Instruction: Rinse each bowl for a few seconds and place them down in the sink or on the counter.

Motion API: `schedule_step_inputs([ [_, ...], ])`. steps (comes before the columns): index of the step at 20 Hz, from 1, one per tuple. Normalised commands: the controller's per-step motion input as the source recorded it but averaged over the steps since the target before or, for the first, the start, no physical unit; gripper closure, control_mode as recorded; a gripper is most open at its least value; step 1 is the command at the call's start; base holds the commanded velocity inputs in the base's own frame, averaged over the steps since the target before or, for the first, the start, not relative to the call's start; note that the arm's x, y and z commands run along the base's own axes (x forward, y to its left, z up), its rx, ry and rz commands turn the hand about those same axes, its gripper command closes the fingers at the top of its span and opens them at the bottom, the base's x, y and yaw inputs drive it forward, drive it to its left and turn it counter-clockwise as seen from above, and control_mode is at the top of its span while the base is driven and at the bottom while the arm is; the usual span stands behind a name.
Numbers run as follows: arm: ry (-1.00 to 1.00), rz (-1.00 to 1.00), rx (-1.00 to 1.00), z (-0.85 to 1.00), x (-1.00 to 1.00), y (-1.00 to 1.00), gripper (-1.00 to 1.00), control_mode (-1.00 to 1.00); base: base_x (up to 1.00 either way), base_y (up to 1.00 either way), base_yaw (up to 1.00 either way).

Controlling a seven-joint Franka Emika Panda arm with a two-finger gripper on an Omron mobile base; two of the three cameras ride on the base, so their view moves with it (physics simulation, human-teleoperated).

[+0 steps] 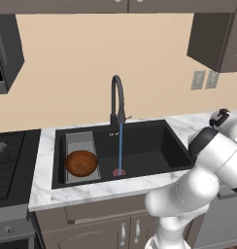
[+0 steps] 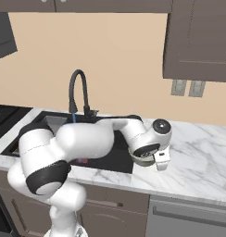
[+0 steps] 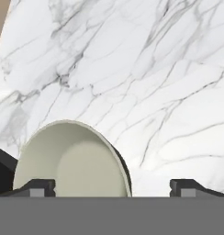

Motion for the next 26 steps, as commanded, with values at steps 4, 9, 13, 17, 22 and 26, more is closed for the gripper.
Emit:
schedule_step_inputs([
  [4,-0.05,0.0,0.09,0.33,-0.06,0.0,-1.0,-1.0,0.0,0.0,0.0],
  [9,-0.04,0.0,0.1,0.36,-0.1,0.0,-1.0,-1.0,0.0,0.0,0.0],
  [13,-0.04,0.0,0.11,0.33,-0.15,0.0,-1.0,-1.0,0.0,0.0,0.0],
  [17,-0.05,0.0,0.11,0.35,-0.18,0.0,-1.0,-1.0,0.0,0.0,0.0],
  [22,-0.03,0.0,0.1,0.28,-0.16,0.04,-1.0,-1.0,0.0,0.0,0.0],
  [26,-0.03,0.0,0.09,0.24,-0.18,0.1,-1.0,-1.0,0.0,0.0,0.0],
])
